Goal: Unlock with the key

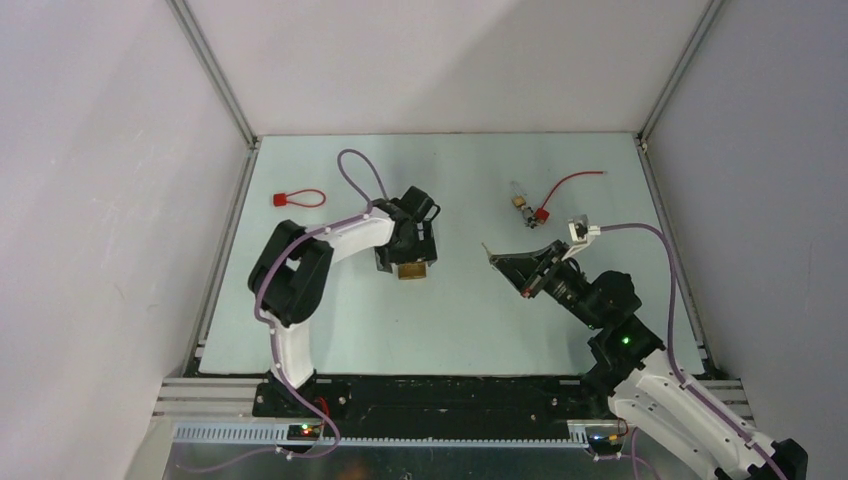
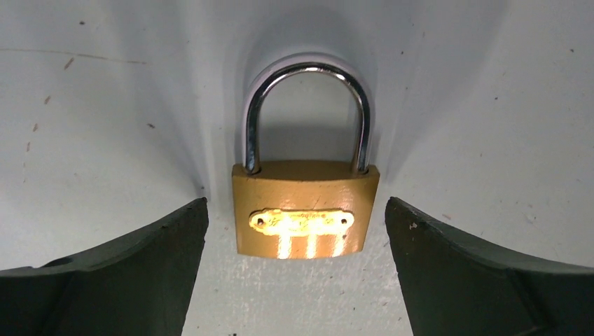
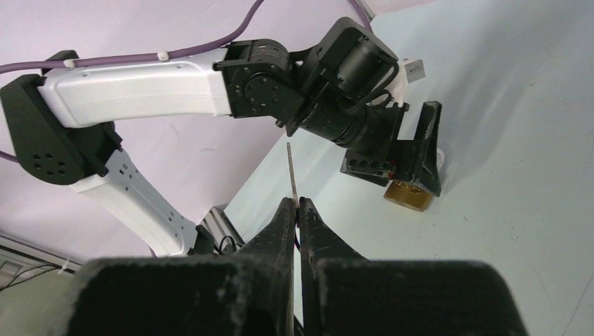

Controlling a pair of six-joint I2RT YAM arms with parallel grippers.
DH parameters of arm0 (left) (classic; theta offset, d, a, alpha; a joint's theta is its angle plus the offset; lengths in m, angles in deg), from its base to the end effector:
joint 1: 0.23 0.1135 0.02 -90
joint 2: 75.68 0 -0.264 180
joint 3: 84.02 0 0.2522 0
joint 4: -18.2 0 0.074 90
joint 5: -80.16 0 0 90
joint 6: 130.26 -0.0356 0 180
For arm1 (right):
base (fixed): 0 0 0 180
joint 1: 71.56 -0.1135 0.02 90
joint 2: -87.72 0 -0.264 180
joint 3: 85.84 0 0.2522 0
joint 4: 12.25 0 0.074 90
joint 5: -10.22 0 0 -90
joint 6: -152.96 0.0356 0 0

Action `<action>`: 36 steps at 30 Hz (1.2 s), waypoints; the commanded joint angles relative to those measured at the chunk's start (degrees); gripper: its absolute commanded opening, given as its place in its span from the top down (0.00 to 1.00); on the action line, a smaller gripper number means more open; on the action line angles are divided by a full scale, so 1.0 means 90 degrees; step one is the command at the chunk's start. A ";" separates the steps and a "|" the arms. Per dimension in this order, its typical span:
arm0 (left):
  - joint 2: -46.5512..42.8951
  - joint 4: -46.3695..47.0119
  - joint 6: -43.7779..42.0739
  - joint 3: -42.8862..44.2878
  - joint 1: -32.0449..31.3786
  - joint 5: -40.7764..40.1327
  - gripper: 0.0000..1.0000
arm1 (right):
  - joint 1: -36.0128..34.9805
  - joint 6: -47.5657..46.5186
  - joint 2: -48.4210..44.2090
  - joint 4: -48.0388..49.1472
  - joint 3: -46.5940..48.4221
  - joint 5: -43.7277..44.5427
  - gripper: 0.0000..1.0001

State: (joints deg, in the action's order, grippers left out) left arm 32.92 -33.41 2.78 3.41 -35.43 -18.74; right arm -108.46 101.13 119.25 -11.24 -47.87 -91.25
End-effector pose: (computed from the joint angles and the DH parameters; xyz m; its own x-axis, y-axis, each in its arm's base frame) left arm 0.3069 -0.2098 0.1684 -0.9336 -0.1666 -0.3172 -0.1438 0.9851 -0.0940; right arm 0.1185 0.0979 0.2940 -0.3796 0.4724 -0.7955 -0.6507 0.4750 0.5925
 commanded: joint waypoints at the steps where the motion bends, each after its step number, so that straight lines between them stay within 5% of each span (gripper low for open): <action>1: 0.0304 -0.0292 0.0138 0.0480 -0.0112 -0.0363 0.00 | 0.0168 0.0079 -0.0218 -0.0126 -0.0022 -0.0247 1.00; 6: 0.1131 -0.0996 -0.0181 0.1091 -0.0102 -0.0193 0.23 | 0.0302 0.0141 -0.0382 -0.0086 -0.0150 -0.0330 1.00; 15: 0.2021 -0.1236 -0.0048 0.0702 -0.0114 0.0348 0.15 | 0.0467 0.0292 -0.0574 0.0075 -0.0376 -0.0427 1.00; 25: 0.1698 -0.1229 -0.0139 0.0224 -0.0126 0.0071 0.13 | 0.0564 0.0534 -0.0626 0.0565 -0.0686 -0.0455 1.00; 27: 0.1595 -0.1234 -0.0167 0.0183 -0.0127 -0.0007 0.21 | 0.0574 0.0563 -0.0631 0.0633 -0.0733 -0.0450 1.00; 34: 0.1200 -0.1232 -0.0211 0.0282 -0.0120 -0.0133 0.94 | 0.0575 0.0493 -0.0571 0.0710 -0.0766 -0.0436 1.00; 36: 0.1031 -0.1226 -0.0161 0.0328 -0.0120 -0.0070 0.99 | 0.0570 0.0463 -0.0490 0.0735 -0.0773 -0.0440 1.00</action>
State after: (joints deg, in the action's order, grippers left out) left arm 39.26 -39.18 1.52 10.32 -36.48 -19.38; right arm -103.54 105.64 114.35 -8.01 -54.87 -94.79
